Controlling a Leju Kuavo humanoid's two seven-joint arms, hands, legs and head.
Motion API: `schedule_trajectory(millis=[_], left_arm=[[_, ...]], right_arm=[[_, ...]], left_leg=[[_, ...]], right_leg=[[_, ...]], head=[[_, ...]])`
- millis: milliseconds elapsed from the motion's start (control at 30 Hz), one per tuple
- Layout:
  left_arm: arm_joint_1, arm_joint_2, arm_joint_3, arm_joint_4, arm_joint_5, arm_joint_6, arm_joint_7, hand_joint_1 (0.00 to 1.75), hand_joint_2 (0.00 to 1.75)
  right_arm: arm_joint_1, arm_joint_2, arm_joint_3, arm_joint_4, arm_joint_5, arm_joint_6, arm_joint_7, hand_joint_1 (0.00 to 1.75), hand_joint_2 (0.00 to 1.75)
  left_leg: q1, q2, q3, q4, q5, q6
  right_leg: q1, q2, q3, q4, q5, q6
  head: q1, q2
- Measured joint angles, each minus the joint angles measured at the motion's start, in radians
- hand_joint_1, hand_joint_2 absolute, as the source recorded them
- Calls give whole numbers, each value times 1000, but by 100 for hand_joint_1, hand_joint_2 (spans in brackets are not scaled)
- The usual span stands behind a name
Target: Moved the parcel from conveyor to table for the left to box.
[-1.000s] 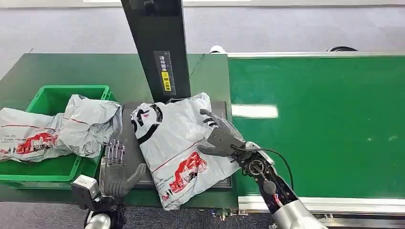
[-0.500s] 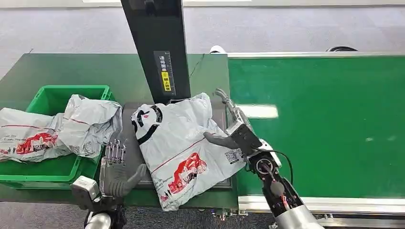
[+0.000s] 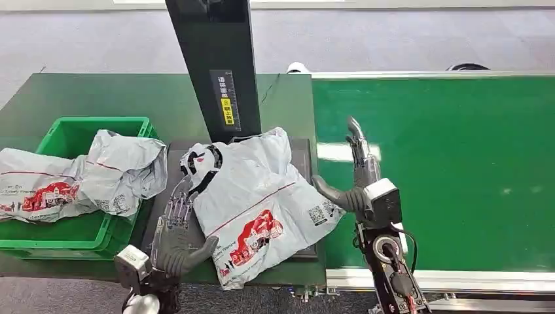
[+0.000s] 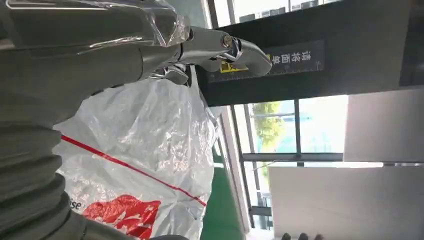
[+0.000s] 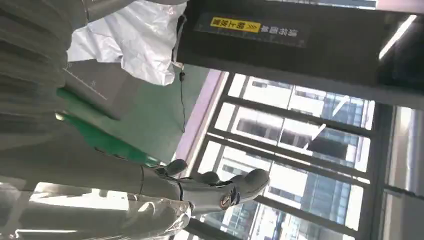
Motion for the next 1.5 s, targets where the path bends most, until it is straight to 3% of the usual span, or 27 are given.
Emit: schedule_trajectory(millis=[400, 833, 1200, 1400, 1433, 1467, 1500], left_arm=[[-11, 0, -3, 0, -97, -9, 25, 0, 175], [-105, 20, -4, 55, -501, 156, 327, 0, 175], [-124, 37, -19, 118, -734, 114, 499, 0, 175], [-124, 39, -29, 146, -785, 80, 506, 0, 175], [-125, 39, -30, 148, -787, 79, 506, 16, 175], [-125, 39, -31, 151, -789, 76, 505, 140, 175], [-126, 39, -31, 153, -790, 75, 504, 140, 175]], right_arm=[[162, 23, -126, -143, -33, 38, 6, 0, 175], [253, 59, -154, -182, 33, 119, 17, 0, 175], [278, 87, -174, -203, 77, 155, 27, 0, 175], [278, 100, -183, -202, 90, 158, 36, 0, 175], [278, 100, -184, -203, 91, 158, 36, 0, 175], [278, 103, -187, -203, 93, 158, 37, 0, 175], [278, 104, -190, -203, 93, 158, 38, 0, 175]], left_leg=[[0, 0, 0, 0, 0, 0], [0, 0, 0, 0, 0, 0], [0, 0, 0, 0, 0, 0], [0, 0, 0, 0, 0, 0], [0, 0, 0, 0, 0, 0], [0, 0, 0, 0, 0, 0], [0, 0, 0, 0, 0, 0]], right_leg=[[0, 0, 0, 0, 0, 0], [0, 0, 0, 0, 0, 0], [0, 0, 0, 0, 0, 0], [0, 0, 0, 0, 0, 0], [0, 0, 1, 0, 0, 0], [0, 0, 1, 0, 0, 0], [0, 0, 1, 0, 0, 0]], head=[[0, 0], [0, 0], [0, 0], [0, 0], [0, 0], [0, 0], [0, 0]])
